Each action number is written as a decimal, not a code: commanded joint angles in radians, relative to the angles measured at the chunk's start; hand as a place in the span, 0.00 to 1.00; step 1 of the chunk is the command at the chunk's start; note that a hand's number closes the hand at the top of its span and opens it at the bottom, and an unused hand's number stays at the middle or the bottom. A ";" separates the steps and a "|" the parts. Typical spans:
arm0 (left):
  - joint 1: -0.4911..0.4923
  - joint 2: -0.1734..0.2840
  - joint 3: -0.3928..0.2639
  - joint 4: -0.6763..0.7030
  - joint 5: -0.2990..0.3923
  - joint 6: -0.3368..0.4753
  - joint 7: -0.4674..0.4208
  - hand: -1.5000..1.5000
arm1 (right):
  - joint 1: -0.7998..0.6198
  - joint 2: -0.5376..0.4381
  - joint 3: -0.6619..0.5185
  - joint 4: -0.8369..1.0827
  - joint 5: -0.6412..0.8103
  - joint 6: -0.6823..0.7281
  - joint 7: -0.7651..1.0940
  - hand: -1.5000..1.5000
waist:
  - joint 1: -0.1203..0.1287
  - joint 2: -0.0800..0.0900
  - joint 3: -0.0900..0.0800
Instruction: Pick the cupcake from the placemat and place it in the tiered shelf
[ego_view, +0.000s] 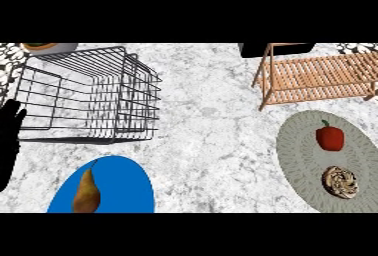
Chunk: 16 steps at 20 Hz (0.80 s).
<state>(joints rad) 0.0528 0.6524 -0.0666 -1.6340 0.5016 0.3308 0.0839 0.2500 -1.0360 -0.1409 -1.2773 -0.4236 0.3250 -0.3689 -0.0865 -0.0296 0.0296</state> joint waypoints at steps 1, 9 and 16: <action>0.071 -0.098 -0.135 0.103 0.026 -0.031 0.083 0.50 | 0.057 -0.081 -0.008 -0.030 0.031 0.044 0.012 0.00 | -0.016 0.036 -0.037; 0.068 -0.087 -0.122 0.058 0.035 -0.043 0.141 0.50 | 0.031 -0.085 0.008 -0.171 0.040 -0.115 0.266 0.00 | 0.013 0.039 -0.039; 0.097 -0.108 -0.137 0.040 0.012 -0.056 0.136 0.50 | 0.043 -0.082 0.084 -0.280 0.108 -0.210 0.471 0.00 | 0.037 0.039 -0.036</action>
<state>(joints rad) 0.1684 0.6361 -0.0836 -1.6492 0.4803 0.3197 0.1624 0.2875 -1.1221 -0.0955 -1.4928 -0.3358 0.1556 -0.0068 -0.0466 -0.0178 0.0191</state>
